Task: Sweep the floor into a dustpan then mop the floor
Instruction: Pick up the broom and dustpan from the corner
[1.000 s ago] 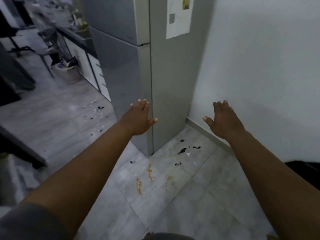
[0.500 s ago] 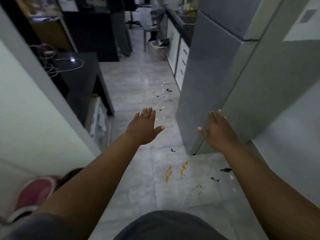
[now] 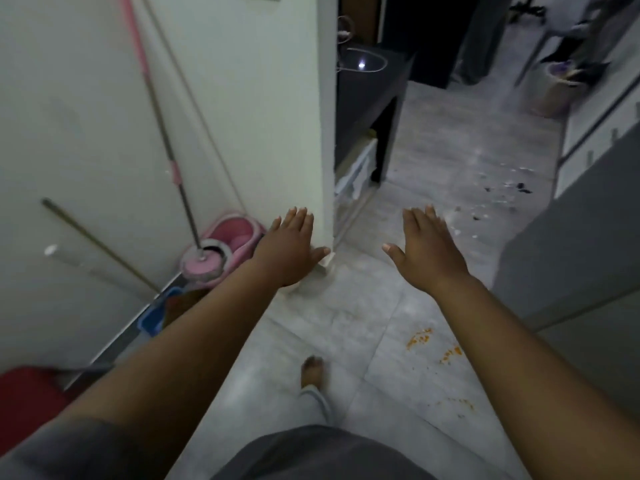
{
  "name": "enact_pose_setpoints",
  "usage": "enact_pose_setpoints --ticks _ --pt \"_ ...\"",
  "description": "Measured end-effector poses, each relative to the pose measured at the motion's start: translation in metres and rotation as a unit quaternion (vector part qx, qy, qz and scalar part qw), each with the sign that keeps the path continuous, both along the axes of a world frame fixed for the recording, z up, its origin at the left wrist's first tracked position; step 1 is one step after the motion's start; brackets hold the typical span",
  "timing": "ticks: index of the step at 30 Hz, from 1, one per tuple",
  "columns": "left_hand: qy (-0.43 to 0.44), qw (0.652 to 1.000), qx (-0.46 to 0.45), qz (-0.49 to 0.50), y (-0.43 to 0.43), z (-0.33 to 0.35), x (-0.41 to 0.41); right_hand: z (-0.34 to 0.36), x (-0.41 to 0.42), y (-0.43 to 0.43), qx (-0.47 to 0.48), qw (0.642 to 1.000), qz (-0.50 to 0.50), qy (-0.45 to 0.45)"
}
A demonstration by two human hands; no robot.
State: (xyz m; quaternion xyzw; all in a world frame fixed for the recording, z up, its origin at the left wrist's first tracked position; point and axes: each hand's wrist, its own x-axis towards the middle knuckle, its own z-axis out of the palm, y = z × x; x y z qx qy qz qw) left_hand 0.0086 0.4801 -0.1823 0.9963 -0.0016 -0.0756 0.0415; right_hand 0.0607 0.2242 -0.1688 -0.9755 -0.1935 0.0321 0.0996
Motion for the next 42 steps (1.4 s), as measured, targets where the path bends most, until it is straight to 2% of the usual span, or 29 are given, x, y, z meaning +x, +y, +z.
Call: enact_pose_setpoints --ticks 9,17,27,35,42 --pt "-0.003 0.984 -0.035 0.174 0.114 -0.021 -0.090 -0.015 -0.029 0.128 -0.024 0.990 0.139 0.011" --pt "0.005 0.957 -0.040 0.288 0.239 -0.021 -0.148 -0.025 -0.039 0.285 -0.026 0.969 0.246 0.025" --pt "0.024 0.925 -0.055 0.375 0.359 -0.027 -0.214 -0.036 -0.057 0.452 -0.028 0.937 0.348 0.017" --pt "0.029 0.901 -0.070 0.428 0.416 -0.049 -0.210 -0.049 -0.039 0.539 -0.033 0.913 0.407 0.025" --pt "0.040 0.879 -0.070 0.470 0.464 -0.069 -0.176 -0.065 0.005 0.617 -0.049 0.875 0.480 0.036"
